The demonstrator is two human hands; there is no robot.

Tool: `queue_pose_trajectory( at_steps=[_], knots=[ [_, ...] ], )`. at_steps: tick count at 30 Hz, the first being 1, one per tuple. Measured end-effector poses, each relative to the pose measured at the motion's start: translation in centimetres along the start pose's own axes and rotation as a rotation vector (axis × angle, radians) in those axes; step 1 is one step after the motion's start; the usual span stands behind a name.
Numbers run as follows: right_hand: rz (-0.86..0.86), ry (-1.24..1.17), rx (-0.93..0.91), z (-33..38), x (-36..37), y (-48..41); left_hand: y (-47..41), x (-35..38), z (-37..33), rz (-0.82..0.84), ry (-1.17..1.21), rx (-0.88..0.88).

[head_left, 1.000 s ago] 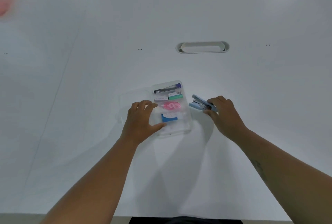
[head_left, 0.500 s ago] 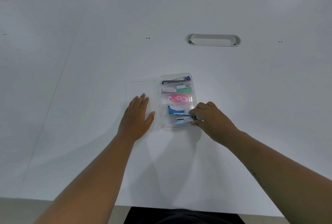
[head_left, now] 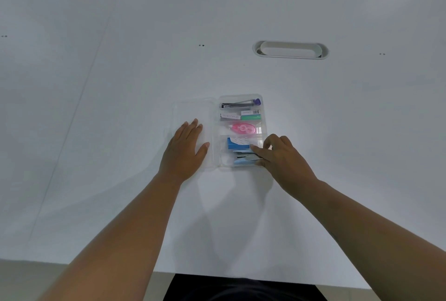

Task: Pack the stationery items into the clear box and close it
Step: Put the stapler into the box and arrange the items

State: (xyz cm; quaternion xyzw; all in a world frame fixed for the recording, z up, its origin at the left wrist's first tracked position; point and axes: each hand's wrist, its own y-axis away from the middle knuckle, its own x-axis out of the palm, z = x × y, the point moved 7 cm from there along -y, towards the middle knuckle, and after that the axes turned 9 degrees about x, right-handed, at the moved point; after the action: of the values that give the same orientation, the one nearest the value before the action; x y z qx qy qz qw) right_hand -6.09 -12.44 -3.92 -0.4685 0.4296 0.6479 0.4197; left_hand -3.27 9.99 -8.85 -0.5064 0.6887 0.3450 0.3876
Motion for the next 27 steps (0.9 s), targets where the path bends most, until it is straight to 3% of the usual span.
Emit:
queue_pose_trajectory(
  at_steps=[17,23,27],
  knots=[
    [-0.063,0.134,0.028,0.6,3.8,3.0,-3.4,1.7,-2.2,0.080,-0.067,-0.073],
    [0.042,0.141,0.031,0.5,5.3,2.9,-4.6,2.2,-2.5,0.117,-0.129,-0.026],
    [-0.028,-0.012,0.090,-0.6,3.8,2.1,-6.2,2.6,-3.3,0.192,-0.195,0.114]
  ],
)
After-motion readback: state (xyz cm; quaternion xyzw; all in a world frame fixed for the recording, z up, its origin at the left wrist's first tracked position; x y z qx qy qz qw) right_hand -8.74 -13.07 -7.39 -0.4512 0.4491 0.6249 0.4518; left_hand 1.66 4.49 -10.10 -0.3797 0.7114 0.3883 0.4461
